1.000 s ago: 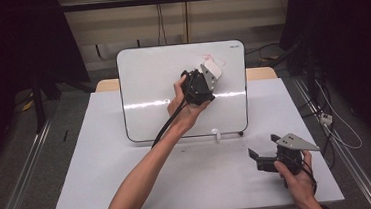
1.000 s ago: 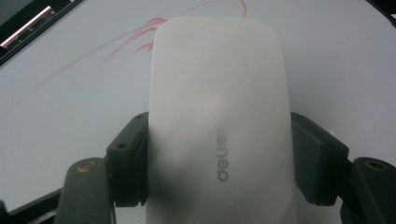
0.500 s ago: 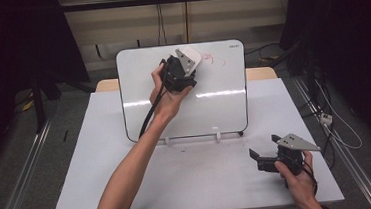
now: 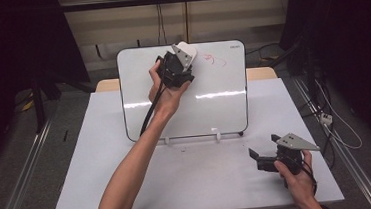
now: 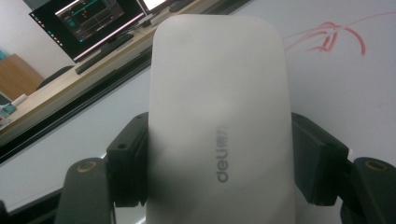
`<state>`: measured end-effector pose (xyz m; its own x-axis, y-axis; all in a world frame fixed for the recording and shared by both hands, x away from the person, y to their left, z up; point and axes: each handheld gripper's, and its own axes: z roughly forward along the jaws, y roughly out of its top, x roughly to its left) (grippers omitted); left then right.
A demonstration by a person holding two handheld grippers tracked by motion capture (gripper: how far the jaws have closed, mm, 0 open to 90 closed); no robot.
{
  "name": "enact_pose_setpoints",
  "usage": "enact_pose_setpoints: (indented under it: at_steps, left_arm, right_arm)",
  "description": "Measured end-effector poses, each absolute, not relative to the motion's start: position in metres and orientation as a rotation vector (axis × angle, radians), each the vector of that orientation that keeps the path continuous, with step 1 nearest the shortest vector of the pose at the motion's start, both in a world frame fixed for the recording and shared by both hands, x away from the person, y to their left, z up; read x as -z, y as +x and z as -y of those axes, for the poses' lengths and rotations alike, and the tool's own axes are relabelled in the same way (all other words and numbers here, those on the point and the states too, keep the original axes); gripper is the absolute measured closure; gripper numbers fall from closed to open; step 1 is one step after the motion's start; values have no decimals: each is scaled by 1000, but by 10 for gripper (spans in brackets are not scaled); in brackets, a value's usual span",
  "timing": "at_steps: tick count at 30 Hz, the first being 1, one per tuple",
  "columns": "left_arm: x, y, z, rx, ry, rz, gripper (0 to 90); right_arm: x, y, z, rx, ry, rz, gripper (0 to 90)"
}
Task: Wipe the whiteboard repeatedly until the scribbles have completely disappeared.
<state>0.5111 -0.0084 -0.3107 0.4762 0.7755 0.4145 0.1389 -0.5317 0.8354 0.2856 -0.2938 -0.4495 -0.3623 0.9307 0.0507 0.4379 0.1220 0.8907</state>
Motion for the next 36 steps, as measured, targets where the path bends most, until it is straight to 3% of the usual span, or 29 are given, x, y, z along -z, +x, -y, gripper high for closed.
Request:
enact_pose_setpoints:
  at_steps: [13,36]
  left_arm:
    - [311,512,20,-1067,1956,-759,310]
    - [322,502,64,-1081,2007,-585,310]
  right_arm:
    - [450,288,294,-1196,1326,-1868,48]
    - [451,288,295,-1201,1328,-1864,50]
